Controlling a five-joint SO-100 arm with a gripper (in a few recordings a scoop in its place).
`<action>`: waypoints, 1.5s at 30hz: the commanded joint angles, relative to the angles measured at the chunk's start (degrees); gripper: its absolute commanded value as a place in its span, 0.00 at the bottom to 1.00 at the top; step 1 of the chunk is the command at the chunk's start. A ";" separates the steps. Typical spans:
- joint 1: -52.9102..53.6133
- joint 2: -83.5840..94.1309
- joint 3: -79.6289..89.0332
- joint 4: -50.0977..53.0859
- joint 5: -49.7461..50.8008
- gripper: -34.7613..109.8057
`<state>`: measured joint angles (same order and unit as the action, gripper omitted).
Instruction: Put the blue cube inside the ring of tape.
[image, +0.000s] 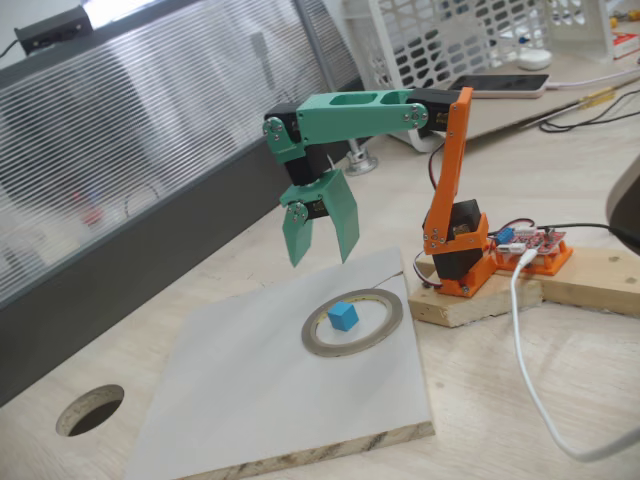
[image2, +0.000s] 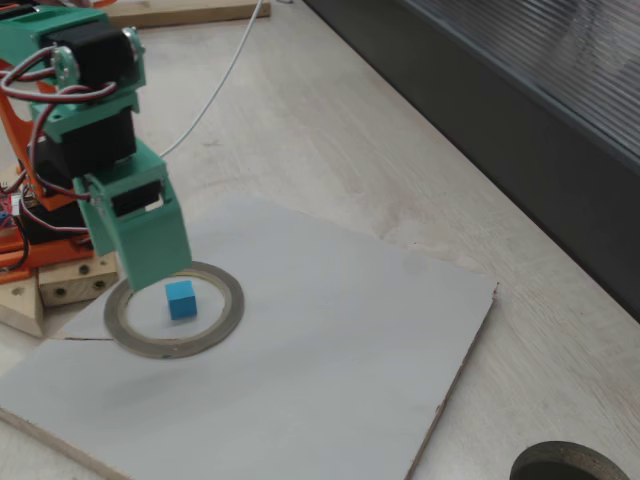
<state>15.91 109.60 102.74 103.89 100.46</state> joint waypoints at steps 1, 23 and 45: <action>2.99 1.85 -1.76 0.79 -0.09 0.52; 6.77 9.84 6.59 -10.46 0.00 0.24; 6.59 29.97 27.33 3.25 0.62 0.24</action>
<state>21.88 134.91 129.99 105.38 100.81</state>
